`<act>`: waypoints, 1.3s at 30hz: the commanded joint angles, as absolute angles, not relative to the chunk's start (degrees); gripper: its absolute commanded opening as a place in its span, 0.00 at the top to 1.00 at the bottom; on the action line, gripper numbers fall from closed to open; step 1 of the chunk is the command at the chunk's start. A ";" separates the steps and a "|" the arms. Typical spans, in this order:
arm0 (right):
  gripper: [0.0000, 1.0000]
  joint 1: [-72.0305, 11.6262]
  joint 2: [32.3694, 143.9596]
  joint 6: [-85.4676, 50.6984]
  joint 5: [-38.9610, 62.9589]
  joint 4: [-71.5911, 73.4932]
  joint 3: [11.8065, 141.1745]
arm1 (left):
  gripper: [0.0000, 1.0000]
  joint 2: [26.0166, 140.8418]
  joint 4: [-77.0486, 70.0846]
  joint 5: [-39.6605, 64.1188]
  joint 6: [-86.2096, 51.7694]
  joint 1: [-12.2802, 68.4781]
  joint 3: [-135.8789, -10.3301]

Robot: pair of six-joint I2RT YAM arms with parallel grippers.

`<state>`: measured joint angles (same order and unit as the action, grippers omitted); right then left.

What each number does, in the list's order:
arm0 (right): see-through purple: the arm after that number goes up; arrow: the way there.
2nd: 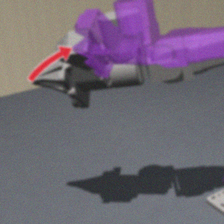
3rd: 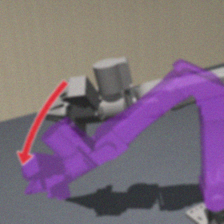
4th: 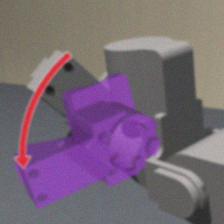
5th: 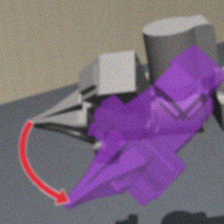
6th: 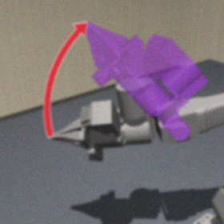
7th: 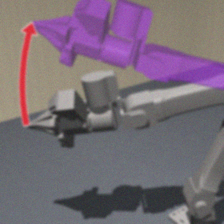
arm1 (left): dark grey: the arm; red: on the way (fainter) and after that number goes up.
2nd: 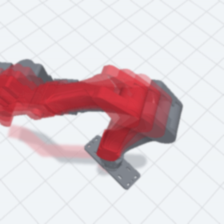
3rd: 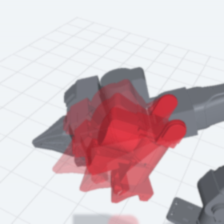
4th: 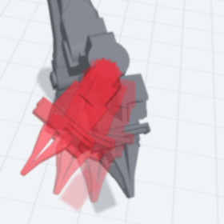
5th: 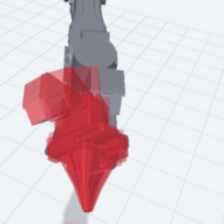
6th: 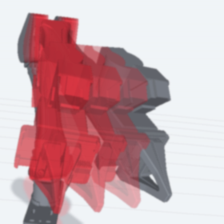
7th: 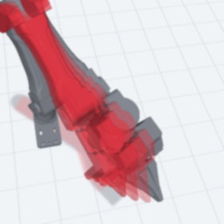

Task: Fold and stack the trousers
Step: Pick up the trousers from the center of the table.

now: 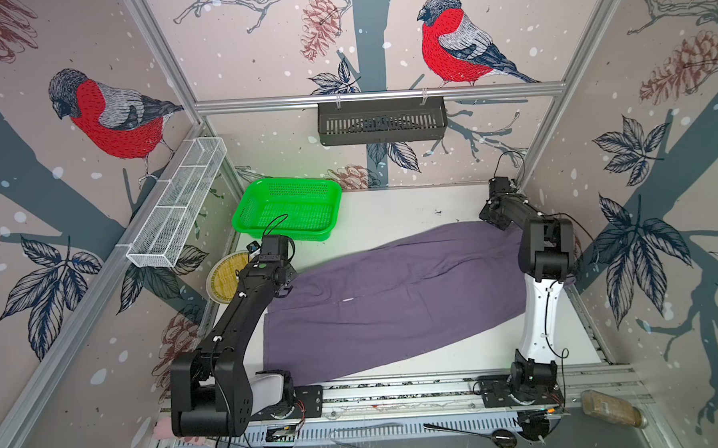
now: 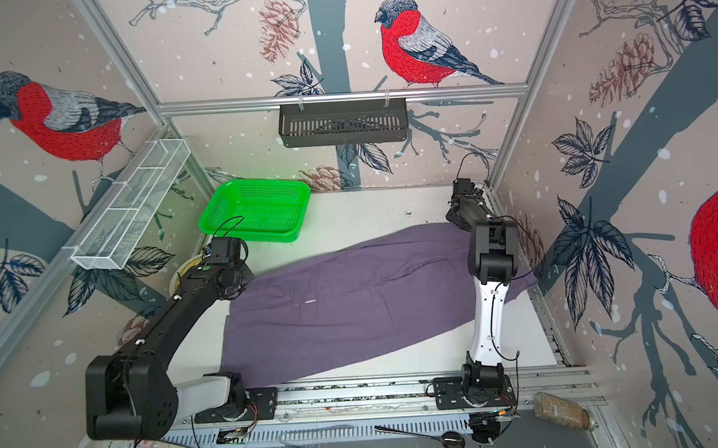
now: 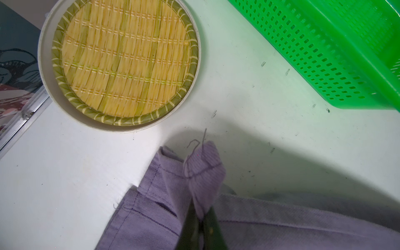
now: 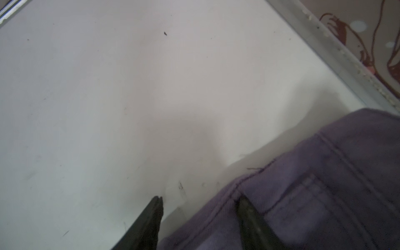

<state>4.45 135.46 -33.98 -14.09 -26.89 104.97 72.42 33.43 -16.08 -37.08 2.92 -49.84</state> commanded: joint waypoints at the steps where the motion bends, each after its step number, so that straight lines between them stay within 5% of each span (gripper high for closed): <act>1: 0.57 4.09 137.75 -33.76 -9.50 -32.22 103.81 | 1.00 71.92 33.31 -15.74 -35.78 2.99 -49.83; 10: 0.95 3.07 132.51 -31.76 -8.99 -30.48 106.72 | 1.00 72.32 34.07 -16.26 -34.62 3.04 -52.19; 26: 0.97 5.44 114.51 -32.87 2.45 -18.13 97.18 | 1.00 66.01 34.89 -23.93 -32.20 2.48 -56.55; 39: 0.97 7.90 110.34 -36.54 11.36 -12.27 99.10 | 1.00 67.14 33.49 -18.75 -29.06 -1.82 -63.19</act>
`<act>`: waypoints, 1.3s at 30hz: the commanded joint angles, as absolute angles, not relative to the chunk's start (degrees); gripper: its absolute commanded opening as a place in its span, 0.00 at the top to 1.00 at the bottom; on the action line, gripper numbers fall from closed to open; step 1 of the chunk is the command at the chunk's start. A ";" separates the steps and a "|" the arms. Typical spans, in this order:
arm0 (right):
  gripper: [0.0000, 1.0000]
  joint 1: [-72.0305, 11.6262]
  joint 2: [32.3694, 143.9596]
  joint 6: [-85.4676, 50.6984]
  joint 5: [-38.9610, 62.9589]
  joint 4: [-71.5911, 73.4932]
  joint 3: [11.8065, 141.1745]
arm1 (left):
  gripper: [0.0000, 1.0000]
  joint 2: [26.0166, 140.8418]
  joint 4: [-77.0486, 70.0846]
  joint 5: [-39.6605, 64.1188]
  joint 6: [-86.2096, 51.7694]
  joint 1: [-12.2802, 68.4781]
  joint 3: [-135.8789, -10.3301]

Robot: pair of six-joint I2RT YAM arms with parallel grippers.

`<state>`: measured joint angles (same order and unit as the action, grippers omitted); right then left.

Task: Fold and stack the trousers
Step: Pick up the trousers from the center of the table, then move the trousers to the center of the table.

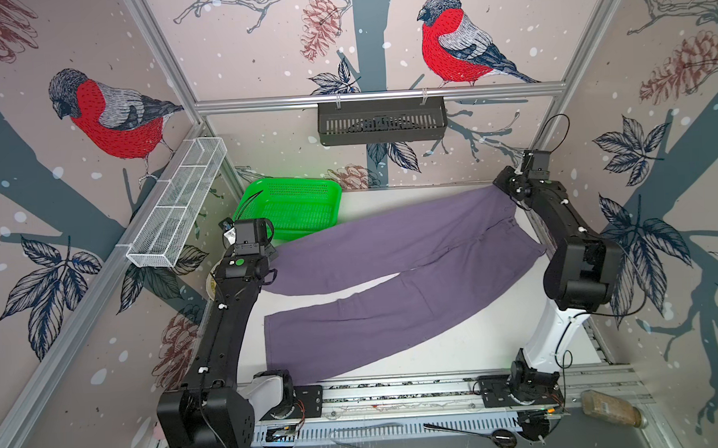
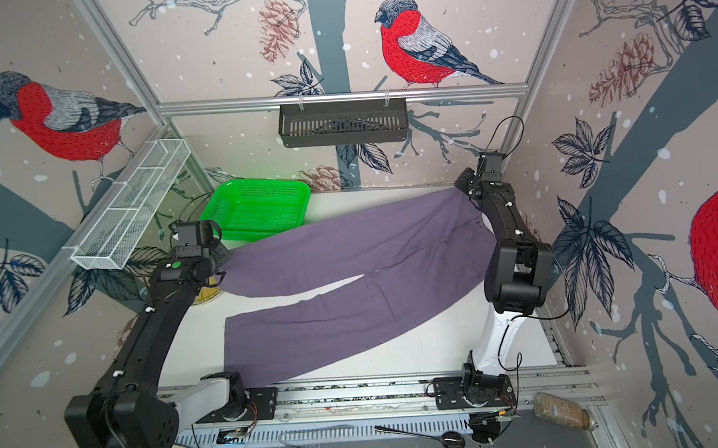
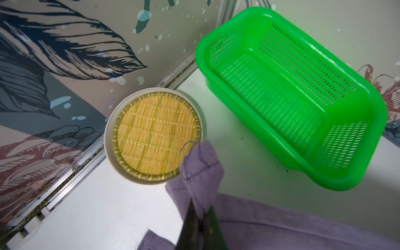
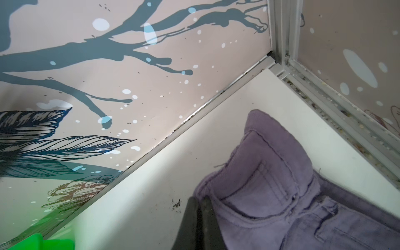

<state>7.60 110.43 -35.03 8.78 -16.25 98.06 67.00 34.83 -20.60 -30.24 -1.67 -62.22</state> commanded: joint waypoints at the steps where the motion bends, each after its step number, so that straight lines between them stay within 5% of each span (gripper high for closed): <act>1: 0.97 8.06 110.23 -36.66 11.75 -12.35 99.06 | 1.00 66.77 33.51 -18.21 -29.22 -1.81 -63.16; 17: 0.97 15.37 88.37 -39.77 9.70 -15.16 70.19 | 1.00 50.87 47.85 -17.19 -37.30 -1.84 -50.64; 22: 0.97 18.03 83.92 -39.78 7.82 -14.98 58.85 | 1.00 48.88 48.53 -9.95 -40.67 -1.77 -44.55; 29: 0.97 18.20 86.02 -38.69 4.61 -12.54 49.96 | 1.00 45.30 47.26 -0.45 -47.64 -0.24 -34.46; 39: 0.97 17.12 93.99 -37.56 0.37 -9.55 48.32 | 1.00 50.27 46.23 -6.60 -58.18 8.44 -30.06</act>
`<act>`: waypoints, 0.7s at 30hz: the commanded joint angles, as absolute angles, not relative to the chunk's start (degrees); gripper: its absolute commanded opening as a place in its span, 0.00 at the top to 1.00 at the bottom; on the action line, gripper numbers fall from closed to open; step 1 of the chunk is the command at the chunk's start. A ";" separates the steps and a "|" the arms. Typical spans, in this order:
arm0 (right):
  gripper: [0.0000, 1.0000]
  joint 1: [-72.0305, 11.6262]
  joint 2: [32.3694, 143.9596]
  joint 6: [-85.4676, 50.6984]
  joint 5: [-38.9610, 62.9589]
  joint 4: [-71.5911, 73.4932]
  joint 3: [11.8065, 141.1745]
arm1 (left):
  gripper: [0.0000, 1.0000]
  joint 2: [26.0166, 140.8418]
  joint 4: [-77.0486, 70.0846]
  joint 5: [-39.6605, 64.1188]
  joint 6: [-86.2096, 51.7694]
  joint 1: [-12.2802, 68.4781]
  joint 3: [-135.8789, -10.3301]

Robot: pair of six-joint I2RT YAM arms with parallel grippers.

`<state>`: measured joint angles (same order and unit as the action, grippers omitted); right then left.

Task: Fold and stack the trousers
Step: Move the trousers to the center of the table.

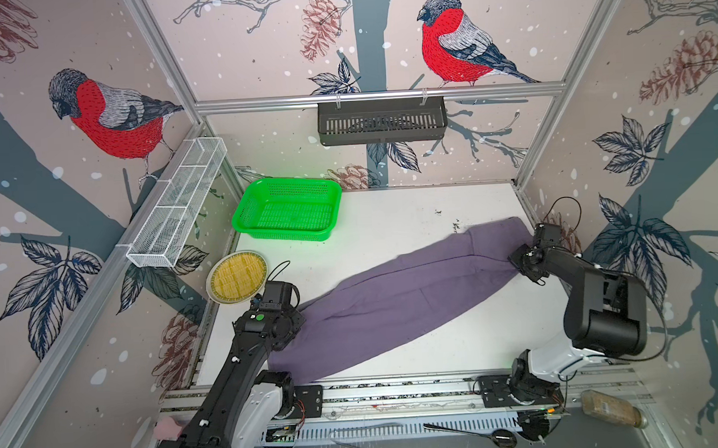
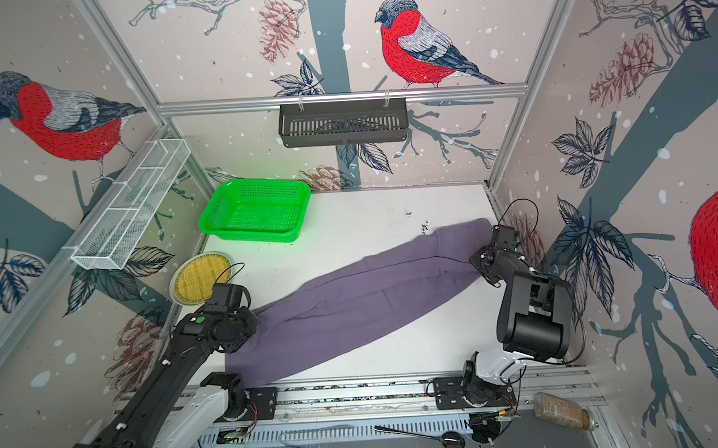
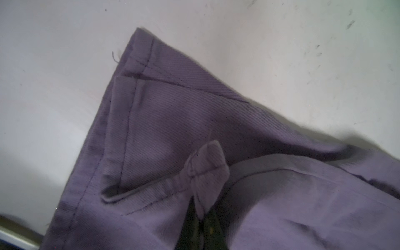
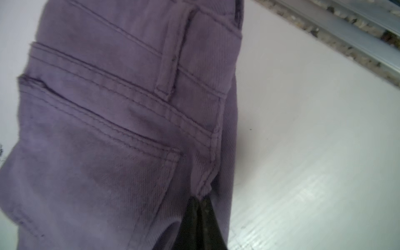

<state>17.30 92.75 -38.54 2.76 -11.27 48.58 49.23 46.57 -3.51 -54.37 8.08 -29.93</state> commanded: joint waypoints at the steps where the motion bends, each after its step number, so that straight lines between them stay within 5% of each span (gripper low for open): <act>1: 0.97 17.01 94.72 -37.53 0.33 -9.27 48.25 | 1.00 50.87 45.39 -6.41 -58.18 8.51 -29.73; 12: 0.97 15.67 97.97 -38.71 -1.10 -8.50 49.61 | 1.00 59.46 38.25 -5.52 -62.75 12.04 -24.70; 21: 0.97 13.28 103.58 -41.19 -3.02 -7.21 55.35 | 1.00 68.73 33.11 -15.64 -56.96 8.79 -27.13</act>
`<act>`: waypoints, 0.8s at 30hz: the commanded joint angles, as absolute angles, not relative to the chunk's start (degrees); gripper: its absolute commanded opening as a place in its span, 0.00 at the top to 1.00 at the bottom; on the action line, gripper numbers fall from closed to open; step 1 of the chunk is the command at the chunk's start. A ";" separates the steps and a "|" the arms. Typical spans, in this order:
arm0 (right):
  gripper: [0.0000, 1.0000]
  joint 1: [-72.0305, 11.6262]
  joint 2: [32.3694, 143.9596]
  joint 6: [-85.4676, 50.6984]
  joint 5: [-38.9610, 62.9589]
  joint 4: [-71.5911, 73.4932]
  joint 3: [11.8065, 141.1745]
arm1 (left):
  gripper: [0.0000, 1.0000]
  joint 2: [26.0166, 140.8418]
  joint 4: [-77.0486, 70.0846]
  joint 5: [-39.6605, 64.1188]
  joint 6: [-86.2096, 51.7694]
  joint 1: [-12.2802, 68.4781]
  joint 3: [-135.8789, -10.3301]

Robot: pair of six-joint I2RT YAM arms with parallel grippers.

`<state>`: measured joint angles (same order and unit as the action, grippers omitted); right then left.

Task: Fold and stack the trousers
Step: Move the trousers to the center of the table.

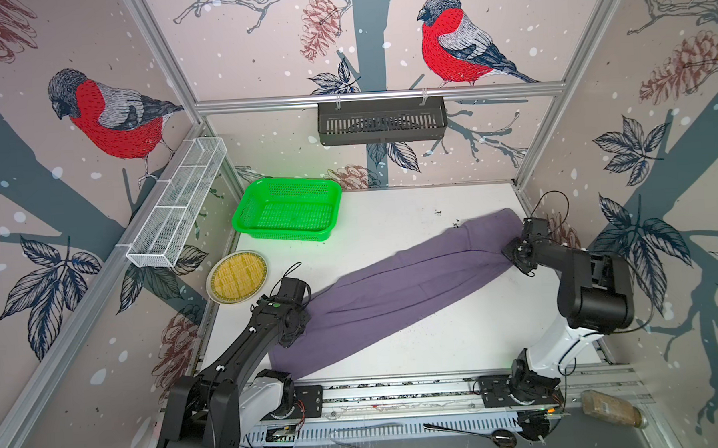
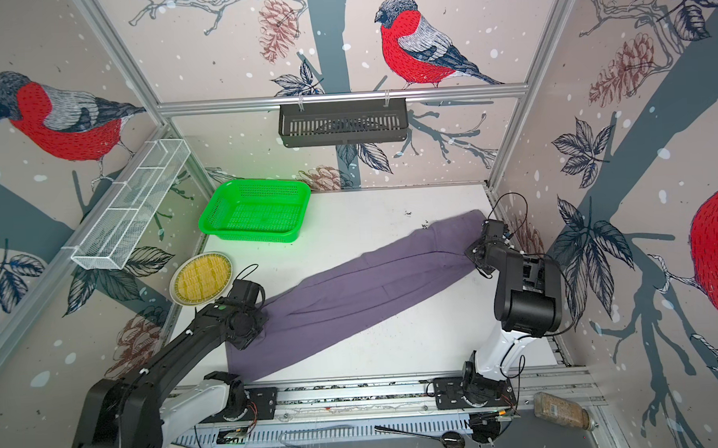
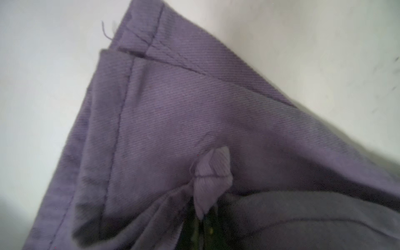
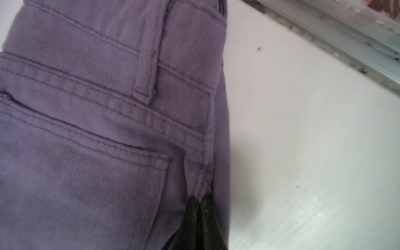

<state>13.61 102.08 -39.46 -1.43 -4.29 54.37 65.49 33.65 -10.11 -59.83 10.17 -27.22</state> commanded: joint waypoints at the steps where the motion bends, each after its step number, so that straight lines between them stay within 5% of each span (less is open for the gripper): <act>1: 0.97 13.14 104.30 -41.46 -3.16 -7.21 56.23 | 1.00 70.55 33.11 -16.17 -56.06 7.58 -28.09; 12: 0.97 11.51 111.56 -43.15 -1.84 -8.06 67.41 | 1.00 79.53 31.70 -20.19 -45.93 4.64 -41.49; 24: 0.96 12.42 111.57 -41.16 2.21 -12.64 78.50 | 1.00 72.31 42.62 -23.54 -42.66 2.99 -50.46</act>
